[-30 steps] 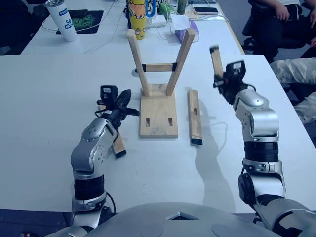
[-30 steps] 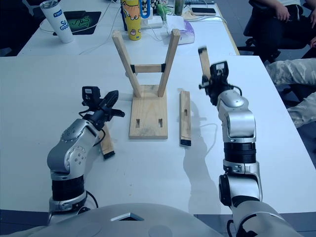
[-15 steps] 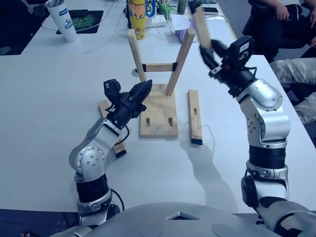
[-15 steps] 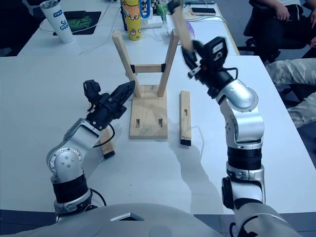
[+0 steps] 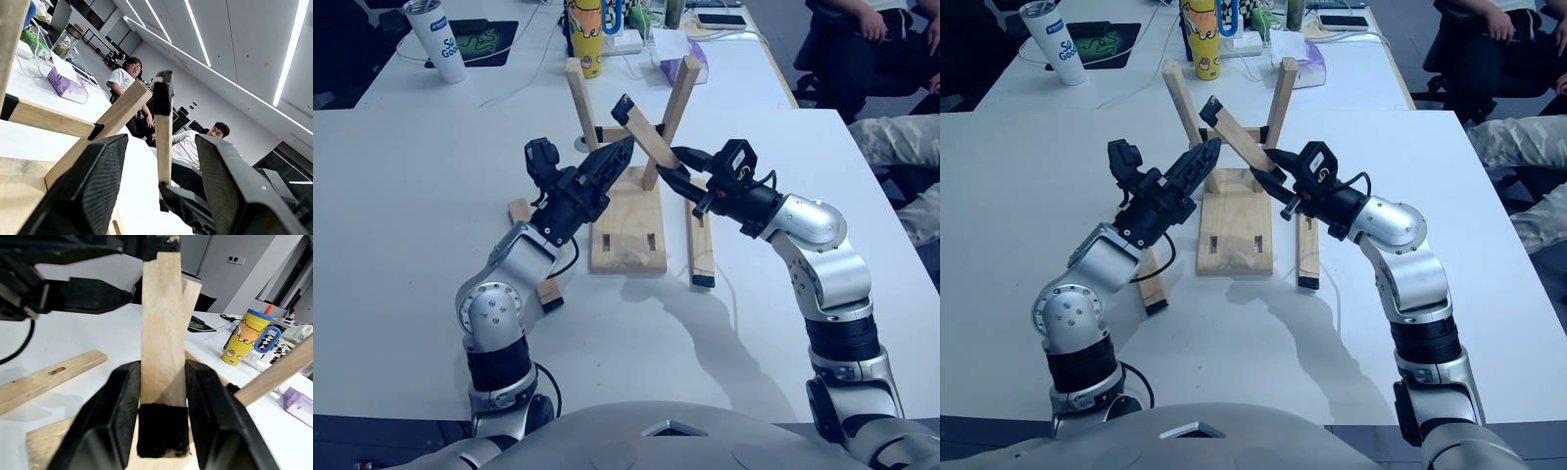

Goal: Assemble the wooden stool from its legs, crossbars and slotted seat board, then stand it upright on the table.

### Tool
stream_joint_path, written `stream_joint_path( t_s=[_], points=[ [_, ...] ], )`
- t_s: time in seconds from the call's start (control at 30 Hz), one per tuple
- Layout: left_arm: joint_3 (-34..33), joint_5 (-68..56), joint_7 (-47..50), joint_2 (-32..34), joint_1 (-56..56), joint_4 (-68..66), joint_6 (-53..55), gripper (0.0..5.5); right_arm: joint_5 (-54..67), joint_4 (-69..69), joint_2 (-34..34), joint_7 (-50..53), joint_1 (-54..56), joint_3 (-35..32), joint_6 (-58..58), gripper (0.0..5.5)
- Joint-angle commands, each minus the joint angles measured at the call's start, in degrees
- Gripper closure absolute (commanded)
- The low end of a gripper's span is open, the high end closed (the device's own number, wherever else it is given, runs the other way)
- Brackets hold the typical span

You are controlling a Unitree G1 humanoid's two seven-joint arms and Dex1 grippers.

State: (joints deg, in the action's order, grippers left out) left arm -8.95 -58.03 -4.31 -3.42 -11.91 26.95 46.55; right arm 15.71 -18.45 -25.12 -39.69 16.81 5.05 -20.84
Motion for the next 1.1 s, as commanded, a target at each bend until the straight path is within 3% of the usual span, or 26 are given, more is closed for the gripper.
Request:
stream_joint_path(
  t_s=[0.03, 0.2, 0.6, 0.8, 0.83, 1.1],
  points=[
    [1.13, -1.68, 1.54, -1.18, -1.72, -0.91, -0.76, 2.97, 1.44, -1.92, -0.75, -1.43, -1.13, 0.75, -1.08, 4.19],
    [1.4, -3.81, 2.52, -1.15, -2.69, -1.61, -1.79, 3.19, 2.67, -3.05, -1.1, -2.54, -1.79, 1.17, -2.14, 4.19],
    [1.88, -6.04, 3.77, -0.37, -3.06, -2.07, -3.91, 4.96, 4.49, -2.74, -1.1, -2.44, -1.31, 0.86, -3.66, 4.19],
    [2.06, -5.35, 4.23, -0.05, -2.93, -2.45, -4.52, 5.01, 7.78, -3.0, -0.81, -2.15, -0.51, -0.17, -7.38, 4.19],
    [2.0, -5.02, 4.36, 0.05, -2.91, -2.62, -4.66, 5.01, 8.94, -3.14, -0.88, -2.32, -0.15, -0.6, -8.67, 3.83],
    [1.04, -4.53, 4.87, 0.66, -2.39, -4.03, -6.09, 5.04, 22.77, -3.53, 0.76, -0.09, 3.57, -6.98, -20.68, 2.87]
  ],
)
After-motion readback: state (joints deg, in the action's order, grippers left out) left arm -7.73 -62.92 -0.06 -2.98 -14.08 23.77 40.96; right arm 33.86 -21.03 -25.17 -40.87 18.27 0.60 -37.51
